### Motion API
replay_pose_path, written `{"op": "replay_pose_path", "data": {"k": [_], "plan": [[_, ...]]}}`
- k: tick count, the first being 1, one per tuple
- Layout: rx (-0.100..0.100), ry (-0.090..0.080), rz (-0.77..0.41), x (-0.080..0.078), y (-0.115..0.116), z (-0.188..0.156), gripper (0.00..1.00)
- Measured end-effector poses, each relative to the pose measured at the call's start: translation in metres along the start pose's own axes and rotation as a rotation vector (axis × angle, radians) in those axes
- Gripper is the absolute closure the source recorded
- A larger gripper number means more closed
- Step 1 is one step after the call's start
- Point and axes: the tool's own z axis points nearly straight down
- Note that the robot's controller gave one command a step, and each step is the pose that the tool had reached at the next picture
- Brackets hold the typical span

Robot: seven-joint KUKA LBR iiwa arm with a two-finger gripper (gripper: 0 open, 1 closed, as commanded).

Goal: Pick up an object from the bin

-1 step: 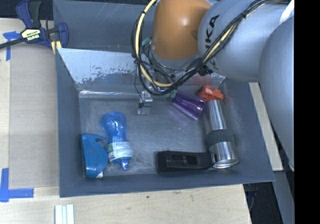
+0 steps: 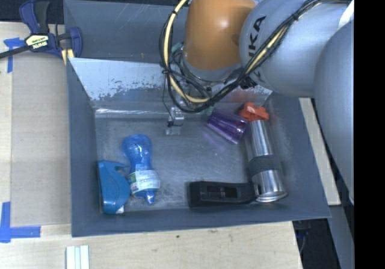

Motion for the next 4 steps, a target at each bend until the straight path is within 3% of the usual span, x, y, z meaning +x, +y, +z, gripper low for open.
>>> {"op": "replay_pose_path", "data": {"k": [1,2,3,4], "plan": [[0.001,0.007,-0.011,0.018,-0.05,0.088,0.0],[0.002,-0.007,0.055,0.022,-0.104,0.054,0.0],[0.0,-0.005,0.178,0.002,-0.119,0.09,0.0],[0.002,-0.002,0.093,0.017,-0.146,0.018,0.0]]}}
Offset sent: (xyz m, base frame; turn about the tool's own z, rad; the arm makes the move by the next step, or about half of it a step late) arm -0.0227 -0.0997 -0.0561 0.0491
